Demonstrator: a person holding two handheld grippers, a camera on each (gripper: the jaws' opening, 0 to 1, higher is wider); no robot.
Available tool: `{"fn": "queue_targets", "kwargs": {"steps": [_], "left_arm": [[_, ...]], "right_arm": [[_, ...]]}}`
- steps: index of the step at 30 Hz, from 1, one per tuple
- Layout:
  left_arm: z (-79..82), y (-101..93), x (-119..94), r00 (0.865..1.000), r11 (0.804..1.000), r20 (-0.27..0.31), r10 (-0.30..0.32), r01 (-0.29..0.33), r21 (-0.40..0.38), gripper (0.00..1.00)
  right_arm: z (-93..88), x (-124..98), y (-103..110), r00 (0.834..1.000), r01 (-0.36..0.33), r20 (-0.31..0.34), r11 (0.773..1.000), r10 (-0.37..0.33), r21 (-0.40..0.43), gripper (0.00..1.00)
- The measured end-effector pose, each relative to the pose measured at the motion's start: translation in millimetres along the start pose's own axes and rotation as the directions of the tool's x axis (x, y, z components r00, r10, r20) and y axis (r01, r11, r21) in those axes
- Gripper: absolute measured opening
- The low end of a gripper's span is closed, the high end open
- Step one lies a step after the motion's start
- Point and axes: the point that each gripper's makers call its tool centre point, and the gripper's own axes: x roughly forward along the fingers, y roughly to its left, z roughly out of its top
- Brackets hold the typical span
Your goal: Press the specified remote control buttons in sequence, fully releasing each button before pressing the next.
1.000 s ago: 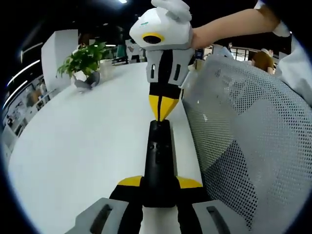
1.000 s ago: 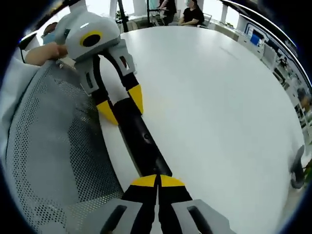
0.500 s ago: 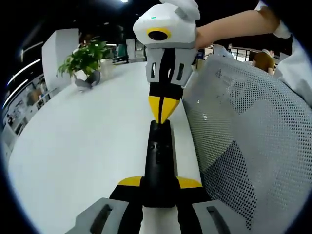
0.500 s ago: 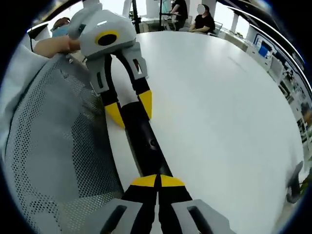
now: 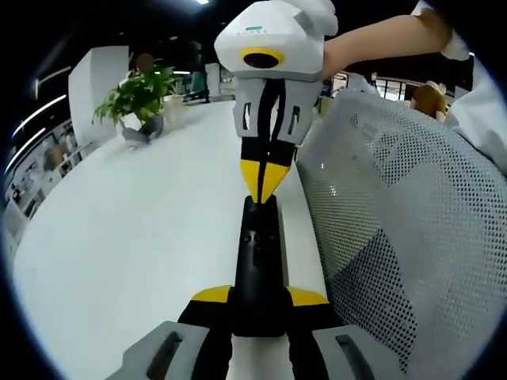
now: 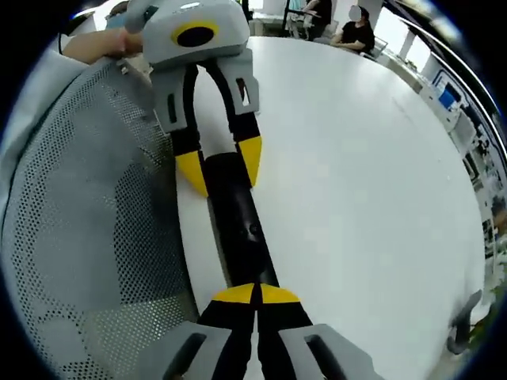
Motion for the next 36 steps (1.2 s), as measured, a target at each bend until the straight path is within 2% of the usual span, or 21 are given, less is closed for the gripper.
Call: {"fn": "queue_targets", "kwargs": {"steps": [3, 8, 14, 20, 21, 22, 26, 31, 36], "left_arm": [[0.1, 0.1, 0.1, 1.000, 1.000, 0.001, 0.000, 0.000, -0.001, 0.25], [0.1, 0.1, 0.2, 1.000, 1.000, 0.001, -0.002, 0.002, 0.001, 0.25], [0.1, 0.2, 0.7, 1.000, 1.000, 0.000, -0.003, 0.003, 0.003, 0.25], [0.3, -2.1, 0.5, 1.000, 1.000, -0.014, -0.001, 0.001, 0.002, 0.25], [0.0, -2.2, 0.3, 1.000, 1.000, -0.022, 0.000, 0.000, -0.004, 0.25], [0.4, -2.2, 0.3, 1.000, 1.000, -0.026, 0.000, 0.000, -0.004, 0.25], [0.0, -3.4, -0.2, 0.999, 1.000, -0.052, 0.008, -0.009, -0.015, 0.25], [-0.9, -3.4, -0.8, 0.997, 1.000, -0.079, 0.019, -0.021, -0.022, 0.25], [-2.3, -3.8, -2.7, 0.999, 1.000, -0.030, 0.010, -0.011, -0.019, 0.25]], "right_arm": [[-0.3, -1.5, -0.1, 1.000, -0.001, 0.026, 0.999, 0.001, 0.032, 0.00], [0.4, -2.4, 2.0, 0.999, -0.001, 0.045, 1.000, 0.000, 0.024, 0.00], [14.3, -4.4, 2.5, 0.995, -0.013, 0.101, 1.000, 0.010, 0.023, 0.00], [11.5, 5.4, 9.9, 0.997, -0.030, 0.064, 0.999, 0.031, -0.028, 0.00], [13.3, 3.5, 8.6, 0.997, -0.026, 0.067, 0.997, 0.031, -0.078, 0.00], [13.0, 3.1, 9.3, 0.997, -0.024, 0.067, 0.998, 0.027, -0.056, 0.00], [12.6, 3.5, 9.4, 0.997, -0.019, 0.075, 0.996, 0.025, -0.090, 0.00], [12.5, 4.0, 8.6, 0.995, -0.010, 0.097, 0.998, 0.016, -0.064, 0.00], [11.7, 3.4, 8.0, 0.991, -0.001, 0.134, 0.999, 0.006, -0.040, 0.00]]}}
